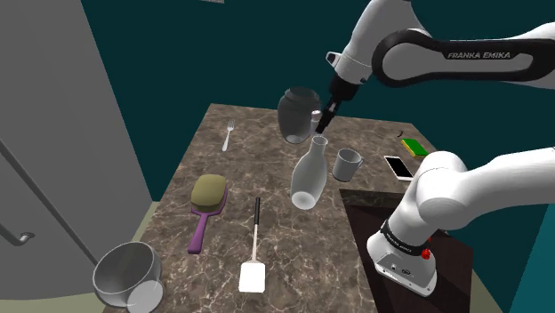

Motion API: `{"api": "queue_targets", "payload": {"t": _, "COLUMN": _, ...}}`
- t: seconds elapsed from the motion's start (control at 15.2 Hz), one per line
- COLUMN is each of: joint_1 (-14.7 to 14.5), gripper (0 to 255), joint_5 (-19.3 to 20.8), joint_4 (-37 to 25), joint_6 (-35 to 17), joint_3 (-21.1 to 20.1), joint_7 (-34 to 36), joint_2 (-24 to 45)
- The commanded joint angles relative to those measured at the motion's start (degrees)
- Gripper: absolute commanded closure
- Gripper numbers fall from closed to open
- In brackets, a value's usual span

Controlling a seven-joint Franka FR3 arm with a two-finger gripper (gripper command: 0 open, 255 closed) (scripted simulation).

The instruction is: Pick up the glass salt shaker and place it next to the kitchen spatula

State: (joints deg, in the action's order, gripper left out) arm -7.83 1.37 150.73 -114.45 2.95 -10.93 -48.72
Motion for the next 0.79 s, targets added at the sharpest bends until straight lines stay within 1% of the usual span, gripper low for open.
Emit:
{"api": "queue_targets", "payload": {"t": 0.0, "joint_1": -1.2, "gripper": 255, "joint_5": -1.4, "joint_4": 0.8, "joint_6": 0.4, "joint_3": -2.7, "joint_7": 2.9, "joint_2": -1.2}}
{"api": "queue_targets", "payload": {"t": 0.4, "joint_1": -5.5, "gripper": 255, "joint_5": -6.3, "joint_4": 1.1, "joint_6": 1.4, "joint_3": -11.3, "joint_7": 11.8, "joint_2": -2.6}}
{"api": "queue_targets", "payload": {"t": 0.66, "joint_1": -8.0, "gripper": 255, "joint_5": -9.4, "joint_4": -0.2, "joint_6": 1.6, "joint_3": -17.0, "joint_7": 17.8, "joint_2": -1.7}}
{"api": "queue_targets", "payload": {"t": 0.73, "joint_1": -8.8, "gripper": 255, "joint_5": -10.4, "joint_4": -0.9, "joint_6": 1.6, "joint_3": -19.0, "joint_7": 19.8, "joint_2": -1.1}}
